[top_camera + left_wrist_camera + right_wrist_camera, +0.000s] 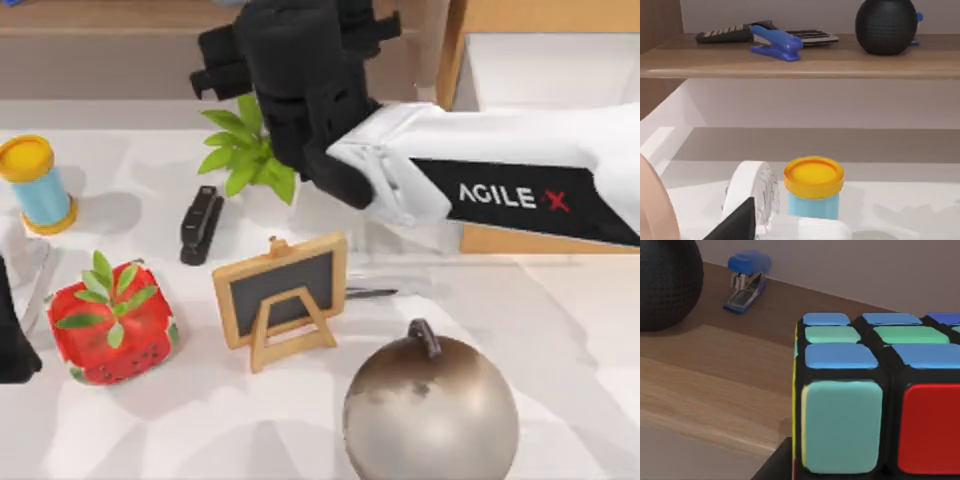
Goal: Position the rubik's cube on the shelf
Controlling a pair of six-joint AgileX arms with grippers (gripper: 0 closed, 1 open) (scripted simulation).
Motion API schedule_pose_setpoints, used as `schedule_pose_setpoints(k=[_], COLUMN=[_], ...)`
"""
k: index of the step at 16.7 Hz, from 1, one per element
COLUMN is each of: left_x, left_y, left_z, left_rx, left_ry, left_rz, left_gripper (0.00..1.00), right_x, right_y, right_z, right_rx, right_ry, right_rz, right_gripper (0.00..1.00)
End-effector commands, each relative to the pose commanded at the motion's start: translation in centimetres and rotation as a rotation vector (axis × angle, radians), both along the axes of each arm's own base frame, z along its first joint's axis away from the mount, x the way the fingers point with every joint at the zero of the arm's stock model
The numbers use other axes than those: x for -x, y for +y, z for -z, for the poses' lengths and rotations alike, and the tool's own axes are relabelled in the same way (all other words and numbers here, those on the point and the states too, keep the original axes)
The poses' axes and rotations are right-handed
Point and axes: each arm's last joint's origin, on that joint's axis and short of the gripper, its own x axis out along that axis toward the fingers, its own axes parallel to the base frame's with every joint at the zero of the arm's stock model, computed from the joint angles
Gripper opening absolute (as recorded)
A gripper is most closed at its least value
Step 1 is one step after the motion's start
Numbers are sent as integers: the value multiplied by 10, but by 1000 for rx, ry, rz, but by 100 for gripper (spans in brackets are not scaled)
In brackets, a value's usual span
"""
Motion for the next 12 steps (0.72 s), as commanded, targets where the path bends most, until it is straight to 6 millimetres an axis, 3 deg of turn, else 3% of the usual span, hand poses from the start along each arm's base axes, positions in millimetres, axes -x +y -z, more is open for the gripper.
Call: schedule_pose_setpoints(k=[7, 12], left_x=[0, 0], left_y=[0, 0], left_z=[0, 0], left_rx=[0, 0], left_ry=[0, 0], left_rz=[0, 0], left_gripper=[100, 100], right_x=[9, 11], right_y=[8, 8], right_z=[37, 46], right_rx=[-193, -233], right_ry=[-201, -234], right_rz=[112, 138], right_gripper=[0, 0])
